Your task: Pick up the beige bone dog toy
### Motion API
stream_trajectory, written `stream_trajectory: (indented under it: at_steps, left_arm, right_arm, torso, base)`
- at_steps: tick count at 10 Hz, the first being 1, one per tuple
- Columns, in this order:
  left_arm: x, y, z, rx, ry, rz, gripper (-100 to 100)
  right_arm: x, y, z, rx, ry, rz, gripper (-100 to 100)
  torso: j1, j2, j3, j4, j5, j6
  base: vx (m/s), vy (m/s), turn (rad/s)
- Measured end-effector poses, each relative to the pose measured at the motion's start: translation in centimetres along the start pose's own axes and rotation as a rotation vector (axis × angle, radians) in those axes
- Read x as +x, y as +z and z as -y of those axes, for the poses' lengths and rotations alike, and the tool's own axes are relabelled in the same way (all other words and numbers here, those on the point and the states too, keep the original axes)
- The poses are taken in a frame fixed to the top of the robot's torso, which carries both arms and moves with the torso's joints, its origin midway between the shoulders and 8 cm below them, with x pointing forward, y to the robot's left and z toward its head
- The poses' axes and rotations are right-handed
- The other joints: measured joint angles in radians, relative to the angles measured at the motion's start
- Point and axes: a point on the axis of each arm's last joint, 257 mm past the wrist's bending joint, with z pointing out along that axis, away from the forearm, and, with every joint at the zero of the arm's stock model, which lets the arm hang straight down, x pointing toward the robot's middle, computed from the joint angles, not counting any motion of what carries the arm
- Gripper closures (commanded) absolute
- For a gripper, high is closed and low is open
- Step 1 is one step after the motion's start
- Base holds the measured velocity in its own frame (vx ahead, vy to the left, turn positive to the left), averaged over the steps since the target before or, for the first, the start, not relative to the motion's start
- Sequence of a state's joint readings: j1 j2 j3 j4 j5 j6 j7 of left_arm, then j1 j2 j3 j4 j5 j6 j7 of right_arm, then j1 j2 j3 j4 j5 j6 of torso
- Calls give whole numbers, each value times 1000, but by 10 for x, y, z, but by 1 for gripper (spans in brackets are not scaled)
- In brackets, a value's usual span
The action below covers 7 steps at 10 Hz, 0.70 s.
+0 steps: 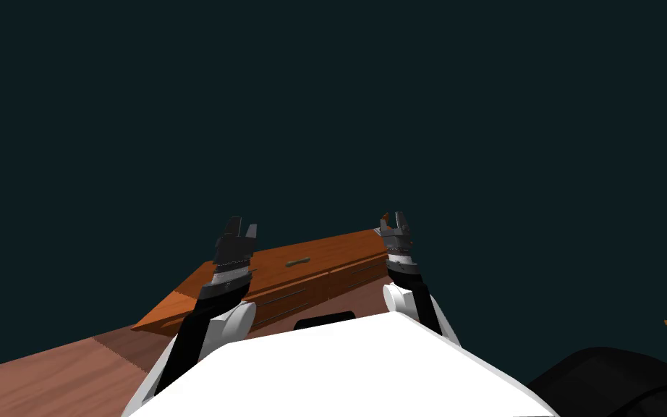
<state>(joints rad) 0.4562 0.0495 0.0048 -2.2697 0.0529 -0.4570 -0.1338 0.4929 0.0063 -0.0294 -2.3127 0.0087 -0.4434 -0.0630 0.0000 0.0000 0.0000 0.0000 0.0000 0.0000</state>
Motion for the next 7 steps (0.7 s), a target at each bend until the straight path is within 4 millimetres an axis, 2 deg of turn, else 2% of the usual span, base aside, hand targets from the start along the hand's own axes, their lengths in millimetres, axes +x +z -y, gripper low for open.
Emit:
stream_trajectory:
  at_steps: [2, 7]
  left_arm:
    - [1, 1, -18, -44, 11, -29, -100]
    - [-2, -1, -101, -229, 31, -70, -100]
  right_arm:
    - [0, 0, 0, 0, 0, 0, 0]
    - [0, 0, 0, 0, 0, 0, 0]
  torso:
    - [0, 1, 0, 0, 0, 0]
    - [-2, 2, 1, 0, 0, 0]
  base:
    - [-21, -13, -85]
    - [-31, -22, -87]
